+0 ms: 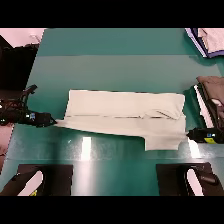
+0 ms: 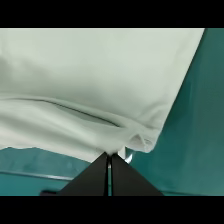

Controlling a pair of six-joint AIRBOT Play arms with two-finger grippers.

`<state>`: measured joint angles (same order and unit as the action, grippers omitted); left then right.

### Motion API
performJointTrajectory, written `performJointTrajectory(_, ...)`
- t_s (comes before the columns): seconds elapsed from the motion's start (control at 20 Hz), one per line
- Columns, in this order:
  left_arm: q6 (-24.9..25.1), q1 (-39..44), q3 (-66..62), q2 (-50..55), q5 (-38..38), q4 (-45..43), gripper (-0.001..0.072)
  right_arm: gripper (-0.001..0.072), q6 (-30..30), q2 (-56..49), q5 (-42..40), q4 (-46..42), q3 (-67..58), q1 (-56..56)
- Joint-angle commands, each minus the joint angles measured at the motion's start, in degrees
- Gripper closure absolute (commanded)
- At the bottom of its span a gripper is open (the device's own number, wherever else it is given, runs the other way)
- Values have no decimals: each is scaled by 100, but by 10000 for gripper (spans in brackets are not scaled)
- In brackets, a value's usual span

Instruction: Fold the shirts.

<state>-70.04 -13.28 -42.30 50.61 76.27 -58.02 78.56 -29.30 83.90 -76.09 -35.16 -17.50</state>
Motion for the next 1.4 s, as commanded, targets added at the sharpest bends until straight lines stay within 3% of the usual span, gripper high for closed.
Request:
performJointTrajectory(0.0, -50, -4, -66, -120, -756, 411, 686, 697, 9, -352, -389, 131, -509, 240)
performJointTrajectory(0.4, -44, -4, -299, 789, -1574, 662, 686, 697, 7, -2750, -881, 98, -2236, 898)
performJointTrajectory(0.75, 2, -2, -1342, 2109, -1537, 970, 685, 697, 9, -3956, -874, 107, -3134, 898)
performJointTrajectory(0.85, 254, -2, -1499, 2393, -1567, 1316, 685, 696, 44, -4251, -901, 136, -3257, 898)
performJointTrajectory(1.05, 455, 236, -1663, 2673, -2321, 1469, 684, 695, 195, -4675, -1126, 160, -3329, 894)
performJointTrajectory(1.1, 452, 354, -1714, 2719, -2527, 1469, 654, 693, 321, -4739, -1274, 164, -3329, 892)
performJointTrajectory(1.15, 446, 476, -1766, 2756, -2782, 1475, 409, 673, 422, -4776, -1445, 186, -3331, 892)
performJointTrajectory(1.2, 428, 581, -1849, 2778, -3047, 1475, 224, 437, 433, -4778, -1672, 389, -3329, 837)
performJointTrajectory(1.25, 367, 636, -1950, 2778, -3276, 1480, 214, 226, 431, -4774, -1801, 758, -3348, 728)
performJointTrajectory(1.35, 236, 632, -2245, 2778, -3274, 1475, 215, 207, 302, -4750, -1604, 1449, -3442, 367)
